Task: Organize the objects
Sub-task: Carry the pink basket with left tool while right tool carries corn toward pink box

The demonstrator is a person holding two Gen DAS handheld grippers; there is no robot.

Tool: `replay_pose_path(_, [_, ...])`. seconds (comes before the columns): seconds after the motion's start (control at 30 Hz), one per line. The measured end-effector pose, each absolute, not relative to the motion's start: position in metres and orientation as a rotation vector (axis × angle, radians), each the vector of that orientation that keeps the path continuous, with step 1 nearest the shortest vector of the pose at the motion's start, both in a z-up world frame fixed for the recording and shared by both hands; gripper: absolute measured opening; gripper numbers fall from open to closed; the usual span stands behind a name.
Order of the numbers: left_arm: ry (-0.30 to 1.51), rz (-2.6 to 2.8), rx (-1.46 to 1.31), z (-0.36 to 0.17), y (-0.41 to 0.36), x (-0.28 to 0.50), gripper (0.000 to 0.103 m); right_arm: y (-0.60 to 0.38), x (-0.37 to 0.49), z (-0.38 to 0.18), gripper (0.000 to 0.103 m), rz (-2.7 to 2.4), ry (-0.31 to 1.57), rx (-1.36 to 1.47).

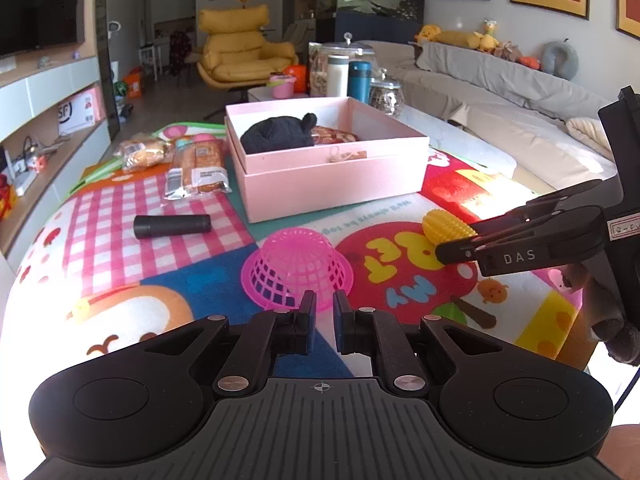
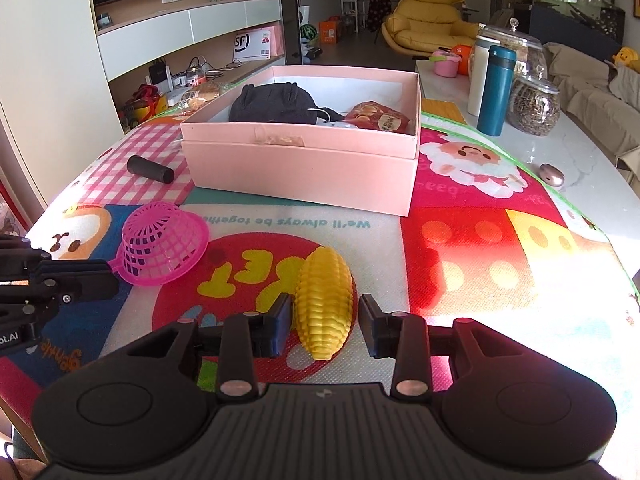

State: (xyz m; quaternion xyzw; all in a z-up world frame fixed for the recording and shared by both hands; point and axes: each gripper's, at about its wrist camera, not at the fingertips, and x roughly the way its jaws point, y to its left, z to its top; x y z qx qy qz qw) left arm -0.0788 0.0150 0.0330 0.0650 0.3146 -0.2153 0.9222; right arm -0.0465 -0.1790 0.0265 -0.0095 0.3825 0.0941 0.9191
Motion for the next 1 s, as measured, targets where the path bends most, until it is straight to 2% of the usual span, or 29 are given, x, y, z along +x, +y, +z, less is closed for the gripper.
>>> replay_pose_path(0.03, [0.641,-0.439,0.139,0.033,0.017,-0.08,0.013,-0.179,-0.048,0.027,0.051,0.186,0.784,-0.025])
replay_pose_path(0.13, [0.643,-0.424,0.145,0.034,0.022,-0.081,0.013,-0.181,-0.056,0.029,0.062,0.169,0.76,-0.045])
replay_pose_path(0.23, [0.625,-0.428,0.131,0.037,0.026,-0.08,0.014,-0.183,-0.062,0.031,0.07,0.17,0.747,-0.052])
replay_pose_path(0.6, [0.674,-0.375,0.243,0.015,0.023,-0.064,0.016,-0.189,-0.068,0.024,0.08,0.179,0.772,-0.017])
replay_pose_path(1.0, [0.696,-0.34,0.181,0.018,0.025,-0.049,0.018,-0.177,-0.055,0.024,0.081,0.203,0.766,-0.018])
